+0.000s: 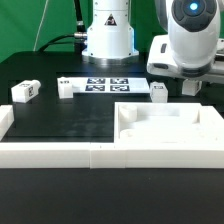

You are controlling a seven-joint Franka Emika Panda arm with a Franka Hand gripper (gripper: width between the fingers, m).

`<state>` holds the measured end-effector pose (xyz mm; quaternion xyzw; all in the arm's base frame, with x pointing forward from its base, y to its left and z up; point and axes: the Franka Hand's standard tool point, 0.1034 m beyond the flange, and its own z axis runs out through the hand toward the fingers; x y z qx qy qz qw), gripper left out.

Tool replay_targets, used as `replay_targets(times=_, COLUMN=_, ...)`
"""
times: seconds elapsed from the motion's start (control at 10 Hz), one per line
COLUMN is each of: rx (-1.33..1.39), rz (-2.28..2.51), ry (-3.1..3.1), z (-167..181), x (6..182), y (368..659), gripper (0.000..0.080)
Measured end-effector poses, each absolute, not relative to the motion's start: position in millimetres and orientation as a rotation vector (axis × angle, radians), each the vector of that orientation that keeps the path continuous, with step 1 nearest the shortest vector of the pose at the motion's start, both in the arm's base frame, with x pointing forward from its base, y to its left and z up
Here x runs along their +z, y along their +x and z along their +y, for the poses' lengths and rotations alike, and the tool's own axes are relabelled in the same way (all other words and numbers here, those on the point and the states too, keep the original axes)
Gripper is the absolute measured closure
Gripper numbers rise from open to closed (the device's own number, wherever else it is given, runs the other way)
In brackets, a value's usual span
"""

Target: Assemble one leg

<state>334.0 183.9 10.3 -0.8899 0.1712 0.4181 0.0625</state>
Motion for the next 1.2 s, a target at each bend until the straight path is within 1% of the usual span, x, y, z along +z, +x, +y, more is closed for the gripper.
replay_targets(times=0.1, rx=1.263, rz=0.52, ry=-2.689, z=183.2, x=10.2, y=334.3, gripper=0.0239)
replay_targets(times=0.2, rx=1.263, rz=0.52, ry=-2.689, z=183.1, x=10.2, y=334.4, gripper=0.0421)
replay_targets(times=0.3, rx=1.263, rz=0.52, ry=-2.689, z=183.1, x=10.2, y=334.4, gripper=0.0421)
replay_targets(times=0.4, rx=1.264, rz=0.52, ry=-2.689, z=183.1, x=10.3, y=334.3, gripper=0.0512)
replay_targets(times=0.9, rx=1.264, rz=0.52, ry=-2.689, z=183.1, x=10.3, y=334.3, gripper=0.0511)
replay_targets(times=1.0, rx=1.269, rz=0.5, ry=-2.692, z=181.5, x=13.1, y=335.5, gripper=0.0511)
replay_targets(times=1.2, rx=1.252, rz=0.408, ry=-2.724, z=175.1, x=42.3, y=353.1, gripper=0.0511)
